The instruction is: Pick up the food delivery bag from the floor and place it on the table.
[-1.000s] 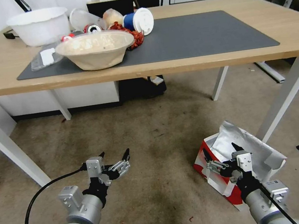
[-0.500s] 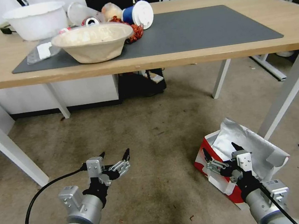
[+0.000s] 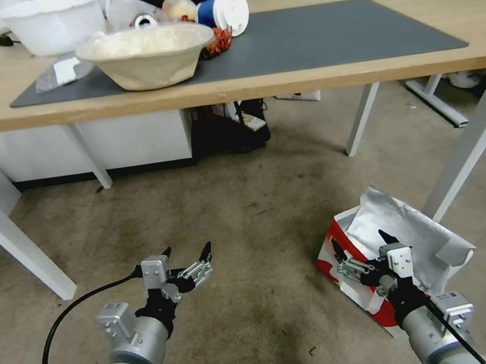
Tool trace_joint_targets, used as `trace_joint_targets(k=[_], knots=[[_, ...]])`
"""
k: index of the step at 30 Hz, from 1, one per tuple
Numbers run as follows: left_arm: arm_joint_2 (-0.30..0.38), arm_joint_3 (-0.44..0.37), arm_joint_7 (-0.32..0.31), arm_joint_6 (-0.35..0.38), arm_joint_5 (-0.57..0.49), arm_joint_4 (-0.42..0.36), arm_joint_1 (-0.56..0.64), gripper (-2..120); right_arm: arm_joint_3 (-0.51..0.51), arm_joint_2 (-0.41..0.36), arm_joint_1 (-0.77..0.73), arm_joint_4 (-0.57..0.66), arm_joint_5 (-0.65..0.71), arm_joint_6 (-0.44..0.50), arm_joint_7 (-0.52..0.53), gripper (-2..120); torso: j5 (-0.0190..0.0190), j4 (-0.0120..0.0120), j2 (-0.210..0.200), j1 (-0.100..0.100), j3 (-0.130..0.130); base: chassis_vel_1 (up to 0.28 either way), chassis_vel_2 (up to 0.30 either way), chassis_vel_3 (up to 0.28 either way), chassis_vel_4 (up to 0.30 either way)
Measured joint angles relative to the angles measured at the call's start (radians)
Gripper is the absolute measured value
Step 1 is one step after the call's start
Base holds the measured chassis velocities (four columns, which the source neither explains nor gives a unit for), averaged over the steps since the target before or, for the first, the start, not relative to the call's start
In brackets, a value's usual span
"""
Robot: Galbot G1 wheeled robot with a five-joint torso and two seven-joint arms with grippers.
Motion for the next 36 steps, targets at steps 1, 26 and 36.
trace_joint_targets(k=[1,26,36], knots=[[0.001,-0.001,0.001,0.000,0.000,0.000,0.001,95,0.000,0.001,0.000,0.001,0.000,0.000,0.000,100,-0.0001,0.0000,0.000,0.000,0.000,0.000,0.000,0.000,0.000],[0.003,-0.013,0.019,-0.054,0.015,0.031,-0.002,113,0.029,-0.057,0.021,-0.033,0.052,0.049,-0.046,100,-0.0001,0.0000,0.007,0.000,0.000,0.000,0.000,0.000,0.000],[0.013,-0.008,0.021,-0.078,0.067,0.059,-0.011,101,0.240,-0.310,0.116,-0.225,0.236,0.173,-0.185,100,0.0002,-0.0003,0.009,0.001,0.000,0.000,0.000,0.000,0.000]])
